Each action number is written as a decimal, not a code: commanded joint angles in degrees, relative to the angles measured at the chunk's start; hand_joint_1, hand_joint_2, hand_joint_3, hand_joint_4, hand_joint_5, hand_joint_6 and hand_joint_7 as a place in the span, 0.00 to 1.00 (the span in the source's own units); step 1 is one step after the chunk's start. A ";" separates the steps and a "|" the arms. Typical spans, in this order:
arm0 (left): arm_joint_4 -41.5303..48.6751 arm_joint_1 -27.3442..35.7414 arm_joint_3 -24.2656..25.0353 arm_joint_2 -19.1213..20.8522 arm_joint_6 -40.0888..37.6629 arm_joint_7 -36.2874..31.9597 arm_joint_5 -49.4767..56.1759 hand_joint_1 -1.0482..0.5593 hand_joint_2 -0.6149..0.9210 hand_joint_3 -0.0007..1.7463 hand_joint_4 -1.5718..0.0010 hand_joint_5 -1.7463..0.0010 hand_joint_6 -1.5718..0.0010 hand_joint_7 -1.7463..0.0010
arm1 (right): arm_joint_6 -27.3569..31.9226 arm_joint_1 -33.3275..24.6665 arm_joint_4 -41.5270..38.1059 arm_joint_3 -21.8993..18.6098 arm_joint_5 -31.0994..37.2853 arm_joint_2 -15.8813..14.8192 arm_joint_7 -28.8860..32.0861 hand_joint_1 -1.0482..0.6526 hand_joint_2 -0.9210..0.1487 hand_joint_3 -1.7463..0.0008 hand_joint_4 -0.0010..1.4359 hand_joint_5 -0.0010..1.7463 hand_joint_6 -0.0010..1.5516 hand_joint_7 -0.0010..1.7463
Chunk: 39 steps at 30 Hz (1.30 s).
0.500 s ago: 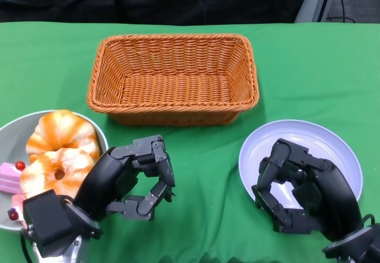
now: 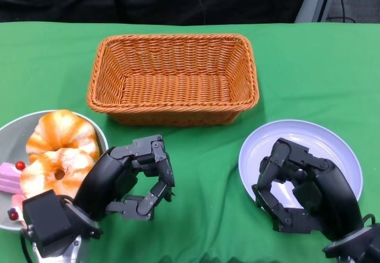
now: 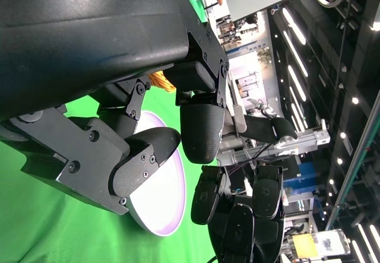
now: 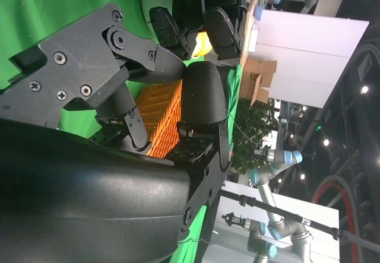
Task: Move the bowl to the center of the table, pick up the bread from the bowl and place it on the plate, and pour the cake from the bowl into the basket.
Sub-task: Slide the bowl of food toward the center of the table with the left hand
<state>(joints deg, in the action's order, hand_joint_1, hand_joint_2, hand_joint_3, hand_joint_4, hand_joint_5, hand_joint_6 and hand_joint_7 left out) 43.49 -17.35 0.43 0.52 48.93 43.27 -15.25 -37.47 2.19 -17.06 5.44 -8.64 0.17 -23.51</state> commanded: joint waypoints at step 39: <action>-3.58 -7.88 20.52 16.93 5.39 -16.95 -3.43 0.35 1.00 0.13 0.43 0.96 0.46 1.00 | -0.35 0.24 -0.59 -0.74 -0.65 -1.01 -0.18 0.51 0.39 0.39 0.54 1.00 0.39 0.91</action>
<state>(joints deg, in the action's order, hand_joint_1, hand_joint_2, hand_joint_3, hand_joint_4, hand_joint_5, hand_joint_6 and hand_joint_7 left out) 39.12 -24.18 19.89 15.65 54.34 27.69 -18.96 -37.47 2.24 -17.38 5.42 -8.96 0.03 -23.57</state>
